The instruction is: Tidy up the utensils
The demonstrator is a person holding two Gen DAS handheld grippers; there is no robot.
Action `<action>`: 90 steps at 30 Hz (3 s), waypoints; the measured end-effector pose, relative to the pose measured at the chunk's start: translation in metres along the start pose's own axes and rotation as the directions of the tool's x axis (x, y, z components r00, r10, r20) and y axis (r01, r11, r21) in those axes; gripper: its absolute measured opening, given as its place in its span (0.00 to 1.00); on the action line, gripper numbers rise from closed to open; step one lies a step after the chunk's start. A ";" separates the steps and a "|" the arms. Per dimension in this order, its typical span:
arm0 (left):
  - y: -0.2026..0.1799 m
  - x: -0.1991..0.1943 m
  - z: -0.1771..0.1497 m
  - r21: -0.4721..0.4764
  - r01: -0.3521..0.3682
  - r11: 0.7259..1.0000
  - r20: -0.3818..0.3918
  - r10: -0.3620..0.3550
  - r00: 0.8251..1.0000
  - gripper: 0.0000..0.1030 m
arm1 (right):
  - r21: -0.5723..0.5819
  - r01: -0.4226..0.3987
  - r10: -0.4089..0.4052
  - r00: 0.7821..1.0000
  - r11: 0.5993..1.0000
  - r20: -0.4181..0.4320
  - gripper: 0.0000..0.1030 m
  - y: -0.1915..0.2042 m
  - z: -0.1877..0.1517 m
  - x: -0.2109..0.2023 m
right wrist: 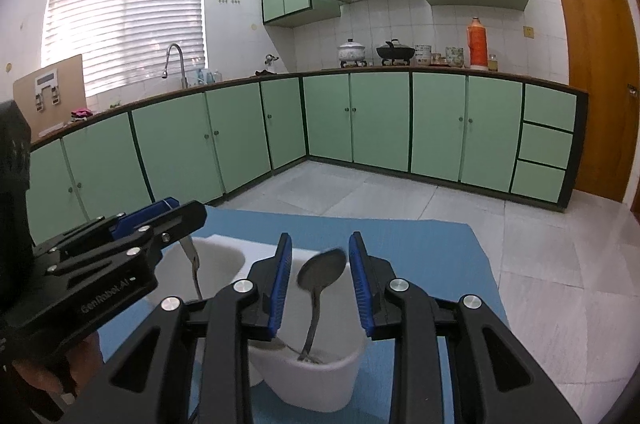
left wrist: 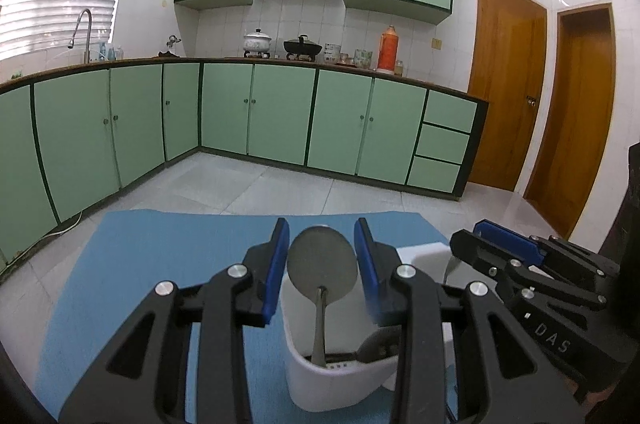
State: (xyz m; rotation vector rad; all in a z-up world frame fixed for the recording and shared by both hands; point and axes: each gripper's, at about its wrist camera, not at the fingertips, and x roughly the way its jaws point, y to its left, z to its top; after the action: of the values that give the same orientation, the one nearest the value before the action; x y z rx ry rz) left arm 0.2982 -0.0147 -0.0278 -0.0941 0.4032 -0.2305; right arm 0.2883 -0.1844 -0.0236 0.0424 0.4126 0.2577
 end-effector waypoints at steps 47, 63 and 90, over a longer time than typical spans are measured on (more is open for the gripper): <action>-0.010 -0.205 -0.156 -0.007 -0.093 0.996 -0.169 0.090 0.981 0.92 | 0.045 0.196 -0.190 0.974 0.979 -0.125 0.94 0.010 -0.184 -0.205; -0.013 -0.223 -0.196 -0.010 -0.140 0.990 -0.192 0.136 0.972 0.92 | -0.019 0.202 -0.203 0.972 0.979 -0.116 0.68 0.027 -0.226 -0.213; -0.029 -0.229 -0.214 0.025 -0.153 0.988 -0.165 0.155 0.974 0.92 | -0.063 0.191 -0.195 0.978 0.980 -0.071 0.15 0.053 -0.246 -0.220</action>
State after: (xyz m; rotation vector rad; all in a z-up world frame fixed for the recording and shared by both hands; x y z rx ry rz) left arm 0.0024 0.0024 -0.1330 -0.0309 0.5734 -0.0882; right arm -0.0173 -0.1918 -0.1576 -0.0630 0.4822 0.0794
